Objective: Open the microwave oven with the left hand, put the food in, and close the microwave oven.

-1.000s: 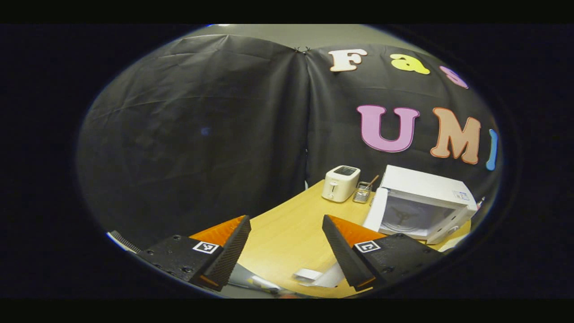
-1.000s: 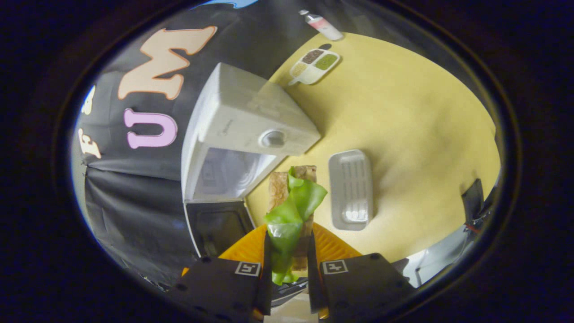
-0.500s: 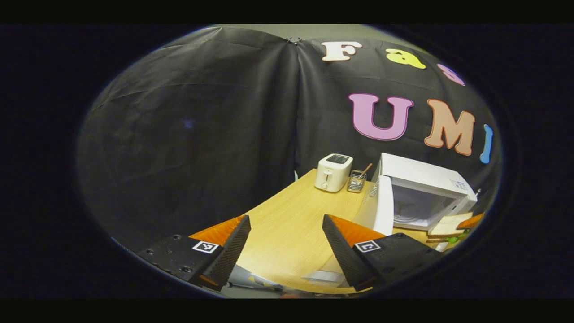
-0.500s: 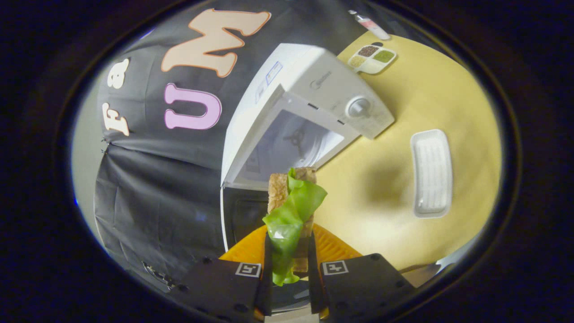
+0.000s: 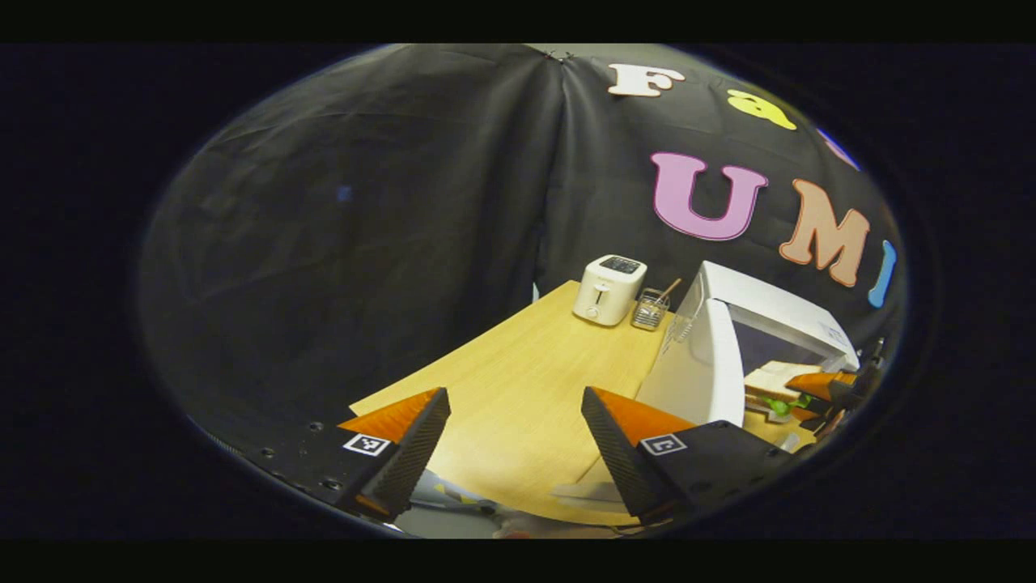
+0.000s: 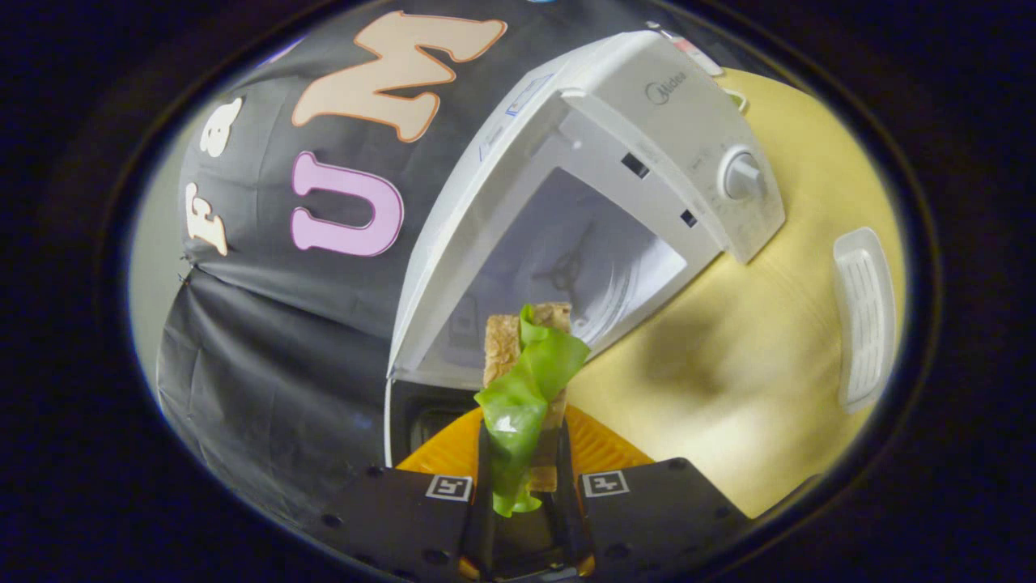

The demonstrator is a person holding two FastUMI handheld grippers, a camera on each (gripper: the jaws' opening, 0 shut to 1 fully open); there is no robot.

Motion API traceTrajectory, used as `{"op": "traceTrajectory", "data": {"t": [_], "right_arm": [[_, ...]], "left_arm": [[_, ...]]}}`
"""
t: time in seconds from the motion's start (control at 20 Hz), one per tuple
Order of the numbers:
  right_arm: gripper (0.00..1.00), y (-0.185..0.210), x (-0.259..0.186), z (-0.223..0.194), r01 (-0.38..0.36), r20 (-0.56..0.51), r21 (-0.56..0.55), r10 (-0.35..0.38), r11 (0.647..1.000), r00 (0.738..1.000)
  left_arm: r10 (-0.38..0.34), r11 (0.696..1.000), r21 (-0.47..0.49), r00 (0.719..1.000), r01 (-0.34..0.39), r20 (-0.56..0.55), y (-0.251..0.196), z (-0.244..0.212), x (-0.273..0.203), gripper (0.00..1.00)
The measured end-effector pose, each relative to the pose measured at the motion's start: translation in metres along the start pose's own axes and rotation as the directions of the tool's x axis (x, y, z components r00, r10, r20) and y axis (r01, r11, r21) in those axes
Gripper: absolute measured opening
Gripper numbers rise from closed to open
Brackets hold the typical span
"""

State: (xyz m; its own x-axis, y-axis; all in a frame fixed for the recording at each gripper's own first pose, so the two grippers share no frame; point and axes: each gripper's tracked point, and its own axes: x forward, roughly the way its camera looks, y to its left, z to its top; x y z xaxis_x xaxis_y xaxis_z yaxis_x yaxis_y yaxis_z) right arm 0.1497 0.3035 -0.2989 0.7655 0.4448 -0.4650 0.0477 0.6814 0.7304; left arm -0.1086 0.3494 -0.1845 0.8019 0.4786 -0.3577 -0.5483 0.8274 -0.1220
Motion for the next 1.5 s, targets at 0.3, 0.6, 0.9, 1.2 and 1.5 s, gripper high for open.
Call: {"op": "traceTrajectory", "data": {"t": [0.3, 0.6, 0.9, 1.2, 1.5], "right_arm": [[0.35, 0.001, 0.060, 0.023, 0.044, 0.095, -0.110, -0.033, 0.993, 0.995], [0.40, -0.012, 0.093, 0.052, 0.160, 0.232, -0.231, -0.106, 0.960, 0.967], [0.42, -0.032, 0.102, 0.063, 0.278, 0.306, -0.304, -0.183, 0.911, 0.934], [0.64, -0.047, 0.096, 0.082, 0.431, 0.403, -0.369, -0.277, 0.823, 0.872], [1.00, -0.040, 0.066, 0.089, 0.479, 0.463, -0.415, -0.274, 0.773, 0.843]], "left_arm": [[-0.012, 1.000, 0.018, 0.999, 0.012, -0.035, 0.006, -0.005, 0.016, 0.96], [-0.025, 0.999, 0.045, 0.998, 0.028, -0.062, 0.011, -0.006, 0.027, 0.96], [-0.054, 0.997, 0.054, 0.995, 0.058, -0.080, 0.007, -0.008, 0.036, 0.96], [-0.082, 0.995, 0.042, 0.992, 0.086, -0.094, 0.001, -0.013, 0.042, 0.96], [-0.109, 0.993, 0.021, 0.985, 0.113, -0.131, 0.001, -0.025, 0.042, 0.96]]}}
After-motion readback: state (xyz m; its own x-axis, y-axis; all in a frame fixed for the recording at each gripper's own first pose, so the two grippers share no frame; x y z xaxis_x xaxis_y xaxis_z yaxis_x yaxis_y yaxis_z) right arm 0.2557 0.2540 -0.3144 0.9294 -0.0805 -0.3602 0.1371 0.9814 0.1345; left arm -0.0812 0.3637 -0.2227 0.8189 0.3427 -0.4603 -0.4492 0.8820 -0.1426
